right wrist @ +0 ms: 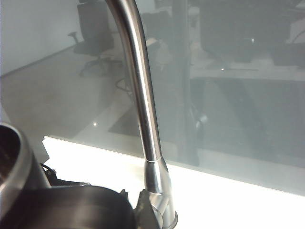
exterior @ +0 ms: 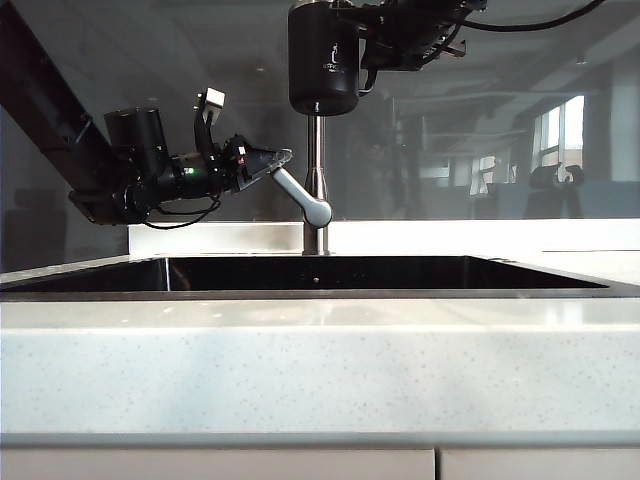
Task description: Pick up the mug next to the sink, go to the faucet to get some water, pour the water into the sink, and finally put the mug back to its place.
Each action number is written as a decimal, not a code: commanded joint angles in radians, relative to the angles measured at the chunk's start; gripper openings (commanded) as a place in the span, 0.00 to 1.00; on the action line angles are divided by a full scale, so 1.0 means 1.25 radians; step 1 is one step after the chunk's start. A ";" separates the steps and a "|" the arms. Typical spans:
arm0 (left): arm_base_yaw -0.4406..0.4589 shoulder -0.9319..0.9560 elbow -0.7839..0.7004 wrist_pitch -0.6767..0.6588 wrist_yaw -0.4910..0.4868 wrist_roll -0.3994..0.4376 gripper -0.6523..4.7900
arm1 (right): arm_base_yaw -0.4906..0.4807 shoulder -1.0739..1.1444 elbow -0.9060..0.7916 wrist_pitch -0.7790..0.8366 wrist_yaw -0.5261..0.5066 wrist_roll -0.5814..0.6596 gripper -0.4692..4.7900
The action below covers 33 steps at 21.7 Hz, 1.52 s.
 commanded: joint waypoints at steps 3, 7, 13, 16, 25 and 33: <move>0.004 -0.005 0.005 -0.052 -0.014 0.070 0.59 | 0.001 -0.008 0.009 0.033 -0.001 0.007 0.08; 0.008 -0.005 0.005 -0.077 -0.014 0.085 0.59 | 0.001 -0.008 0.009 0.036 -0.001 0.007 0.08; 0.009 -0.005 0.005 -0.081 -0.030 0.099 0.59 | 0.001 -0.008 0.009 0.039 -0.001 0.007 0.08; 0.009 -0.005 0.005 -0.081 -0.047 0.100 0.59 | 0.001 -0.008 0.009 0.039 -0.001 0.006 0.08; 0.009 -0.005 0.005 -0.081 -0.050 0.117 0.59 | 0.001 -0.008 0.009 0.039 -0.001 0.006 0.08; 0.009 -0.005 0.005 -0.082 -0.209 0.129 0.59 | 0.001 -0.008 0.009 0.039 -0.001 0.005 0.08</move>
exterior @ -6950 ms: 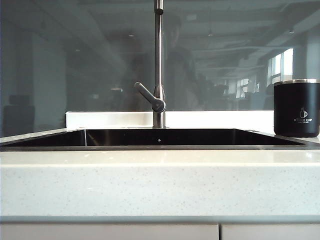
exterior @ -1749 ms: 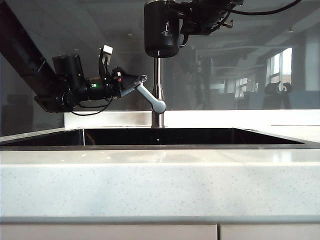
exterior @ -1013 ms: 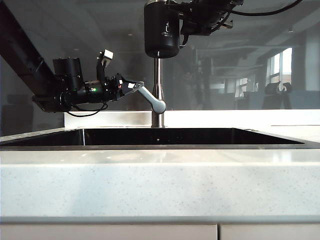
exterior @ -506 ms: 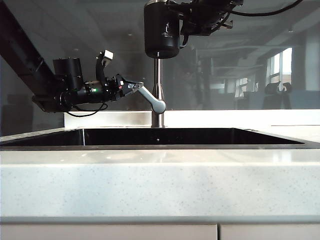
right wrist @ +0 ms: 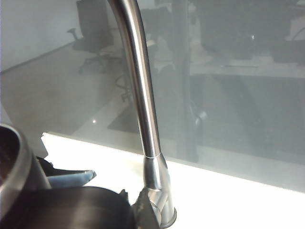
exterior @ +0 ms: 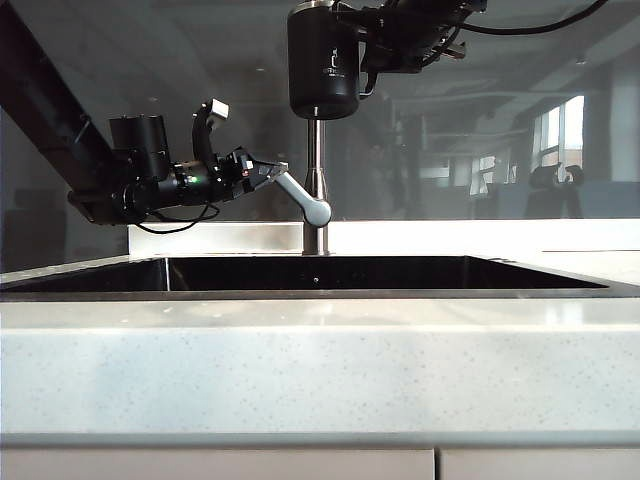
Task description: Pick up the mug next to the sink, go to the faucet to get some water, pour the water into the sink, and finally put the mug back to its place.
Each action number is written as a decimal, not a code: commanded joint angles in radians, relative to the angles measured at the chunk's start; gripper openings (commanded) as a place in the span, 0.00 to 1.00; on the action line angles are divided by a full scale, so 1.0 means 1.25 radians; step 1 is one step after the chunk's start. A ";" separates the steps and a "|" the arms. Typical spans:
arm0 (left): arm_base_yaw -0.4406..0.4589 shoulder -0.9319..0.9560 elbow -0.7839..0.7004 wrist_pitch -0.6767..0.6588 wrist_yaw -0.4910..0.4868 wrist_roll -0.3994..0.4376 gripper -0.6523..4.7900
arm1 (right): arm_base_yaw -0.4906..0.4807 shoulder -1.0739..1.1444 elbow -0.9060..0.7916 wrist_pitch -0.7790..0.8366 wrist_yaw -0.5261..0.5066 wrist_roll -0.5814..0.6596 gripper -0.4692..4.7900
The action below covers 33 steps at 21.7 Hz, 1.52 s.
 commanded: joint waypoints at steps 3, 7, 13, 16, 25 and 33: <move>0.005 -0.005 0.005 -0.005 -0.120 0.057 0.59 | 0.001 -0.009 0.009 0.046 -0.001 0.006 0.08; 0.005 -0.005 0.005 -0.004 -0.061 0.050 0.59 | 0.000 -0.009 0.009 0.046 0.000 0.006 0.08; 0.005 -0.005 0.005 0.019 -0.018 0.012 0.59 | -0.003 -0.009 0.009 0.023 0.003 -0.093 0.08; 0.005 -0.005 0.005 0.045 -0.018 0.012 0.59 | -0.003 -0.011 0.009 0.004 0.030 -0.235 0.08; 0.007 -0.005 0.005 0.053 -0.021 0.015 0.59 | -0.002 -0.019 0.009 -0.007 0.170 -0.770 0.08; 0.007 -0.005 0.005 0.053 -0.021 0.015 0.59 | 0.002 -0.020 0.009 0.028 0.235 -1.165 0.08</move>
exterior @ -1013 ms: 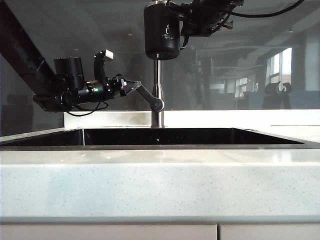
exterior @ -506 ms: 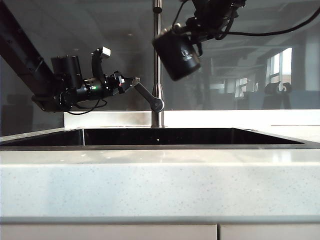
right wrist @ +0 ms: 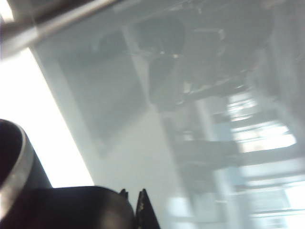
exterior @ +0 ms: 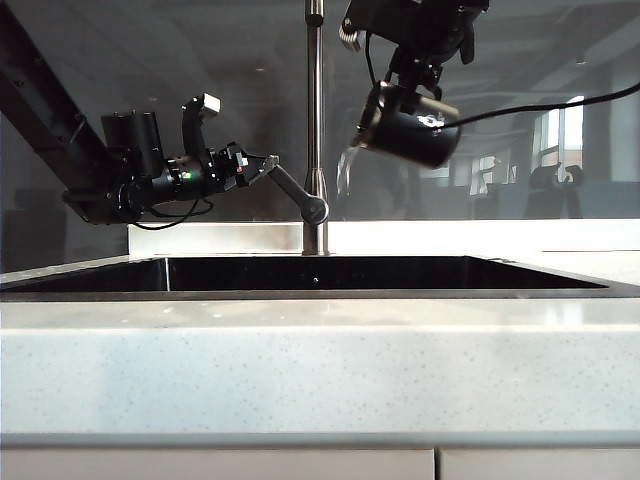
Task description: Pick up the mug next to the sink, go to the faucet to get some water, pour the water into the sink, and finally put the mug back to its place.
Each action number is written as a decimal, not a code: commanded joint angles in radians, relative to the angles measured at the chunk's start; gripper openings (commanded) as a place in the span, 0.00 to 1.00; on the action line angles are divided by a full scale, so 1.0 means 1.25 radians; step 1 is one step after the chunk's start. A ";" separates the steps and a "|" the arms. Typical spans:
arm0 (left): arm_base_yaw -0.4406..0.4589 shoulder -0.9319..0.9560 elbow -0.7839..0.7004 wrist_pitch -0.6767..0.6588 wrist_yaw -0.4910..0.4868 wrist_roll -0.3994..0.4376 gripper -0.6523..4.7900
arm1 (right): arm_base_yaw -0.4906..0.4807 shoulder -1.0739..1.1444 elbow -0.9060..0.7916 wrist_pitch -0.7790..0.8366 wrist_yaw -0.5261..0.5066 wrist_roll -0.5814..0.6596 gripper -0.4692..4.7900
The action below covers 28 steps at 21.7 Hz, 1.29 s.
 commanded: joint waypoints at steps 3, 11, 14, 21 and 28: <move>-0.002 -0.005 0.002 0.009 0.002 0.000 0.59 | 0.010 -0.026 0.010 0.085 0.014 -0.219 0.08; -0.002 -0.005 0.002 -0.004 0.002 0.000 0.59 | 0.015 -0.040 0.010 0.140 0.016 -0.374 0.09; -0.002 -0.005 0.002 -0.031 0.003 0.000 0.59 | 0.015 -0.041 0.010 0.150 0.015 -0.499 0.09; -0.002 -0.005 0.002 -0.068 0.003 0.000 0.59 | 0.015 -0.066 0.010 0.147 0.018 -0.515 0.09; -0.002 -0.005 0.002 -0.068 0.003 0.000 0.59 | 0.020 -0.068 0.010 0.150 0.060 -0.350 0.09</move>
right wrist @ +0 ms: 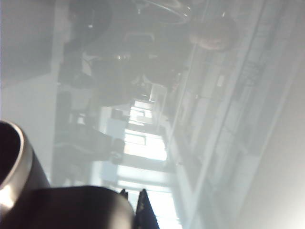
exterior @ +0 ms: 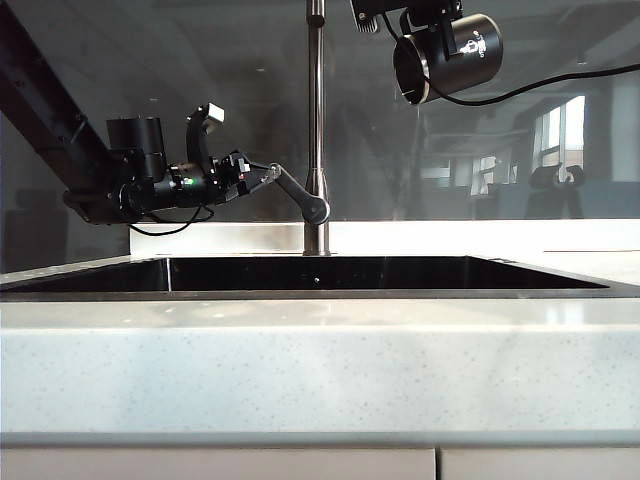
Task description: Pick up the mug next to the sink, go to the faucet to get some water, pour the water into the sink, and finally put the mug back to its place.
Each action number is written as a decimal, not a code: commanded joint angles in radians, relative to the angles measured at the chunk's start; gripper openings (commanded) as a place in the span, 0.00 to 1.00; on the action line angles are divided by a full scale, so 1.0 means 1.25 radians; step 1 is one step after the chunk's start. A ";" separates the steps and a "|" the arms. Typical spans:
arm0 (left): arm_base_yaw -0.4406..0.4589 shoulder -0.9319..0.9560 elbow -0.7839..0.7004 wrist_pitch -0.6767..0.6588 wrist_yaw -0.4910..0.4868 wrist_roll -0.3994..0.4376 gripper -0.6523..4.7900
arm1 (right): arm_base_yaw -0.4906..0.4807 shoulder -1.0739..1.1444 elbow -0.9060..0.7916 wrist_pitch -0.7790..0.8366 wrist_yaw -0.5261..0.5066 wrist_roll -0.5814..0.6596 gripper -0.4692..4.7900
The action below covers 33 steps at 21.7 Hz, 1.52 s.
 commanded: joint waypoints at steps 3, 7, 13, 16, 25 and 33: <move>0.000 -0.005 0.002 0.004 0.003 0.000 0.59 | 0.004 -0.016 0.008 0.032 0.073 0.467 0.09; 0.000 -0.005 0.002 0.003 0.002 0.001 0.59 | -0.018 -0.056 0.007 -0.126 0.101 0.966 0.09; 0.000 -0.005 0.002 -0.019 0.002 0.000 0.59 | -0.152 -0.144 -0.094 -0.192 -0.132 1.445 0.09; 0.000 -0.005 0.002 -0.024 0.003 0.000 0.59 | -0.195 -0.196 -0.211 -0.103 -0.154 1.527 0.09; 0.000 -0.005 0.002 -0.056 0.002 0.000 0.59 | -0.343 -0.359 -0.786 0.437 -0.174 1.555 0.09; 0.000 -0.005 0.002 -0.056 0.003 0.001 0.59 | -0.414 -0.338 -0.978 0.591 -0.188 1.524 0.09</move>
